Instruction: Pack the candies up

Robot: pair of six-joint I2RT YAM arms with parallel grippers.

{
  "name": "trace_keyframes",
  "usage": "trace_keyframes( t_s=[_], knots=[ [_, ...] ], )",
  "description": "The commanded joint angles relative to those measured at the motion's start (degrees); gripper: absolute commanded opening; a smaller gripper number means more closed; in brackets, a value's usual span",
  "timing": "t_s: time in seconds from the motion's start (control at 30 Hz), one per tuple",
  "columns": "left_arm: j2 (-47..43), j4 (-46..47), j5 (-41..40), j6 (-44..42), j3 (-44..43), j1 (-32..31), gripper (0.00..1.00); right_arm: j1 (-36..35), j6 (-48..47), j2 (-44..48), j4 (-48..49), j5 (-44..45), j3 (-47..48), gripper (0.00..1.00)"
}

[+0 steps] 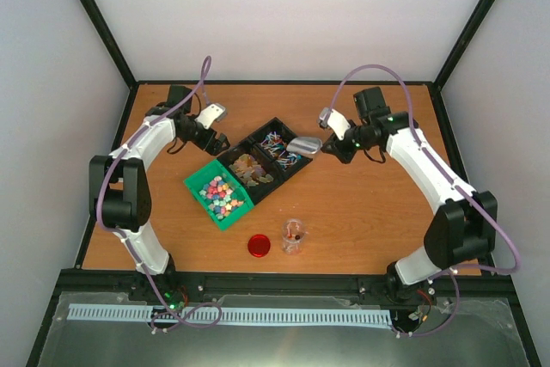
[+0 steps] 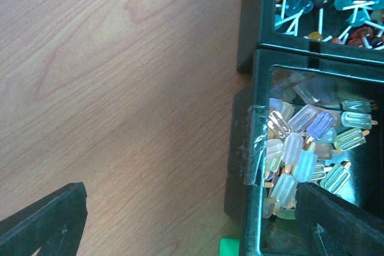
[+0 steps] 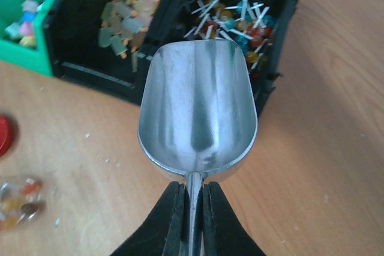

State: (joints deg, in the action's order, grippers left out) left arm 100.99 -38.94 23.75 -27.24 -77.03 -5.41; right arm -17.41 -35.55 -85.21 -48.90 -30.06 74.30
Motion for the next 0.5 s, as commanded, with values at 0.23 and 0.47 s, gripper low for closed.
trace_keyframes(
  t_s=[0.23, 0.47],
  knots=[
    [2.21, -3.26, -2.93, 2.16, -0.94, 0.07, 0.9, -3.99, 4.2, -2.57, 0.91, -0.35, 4.02, 0.03],
    [1.23, -3.81, -1.3, 0.94, 1.03, 0.14, 0.88, -10.0, 1.3, -1.11, 0.8, -3.97, 2.42, 0.03]
  ],
)
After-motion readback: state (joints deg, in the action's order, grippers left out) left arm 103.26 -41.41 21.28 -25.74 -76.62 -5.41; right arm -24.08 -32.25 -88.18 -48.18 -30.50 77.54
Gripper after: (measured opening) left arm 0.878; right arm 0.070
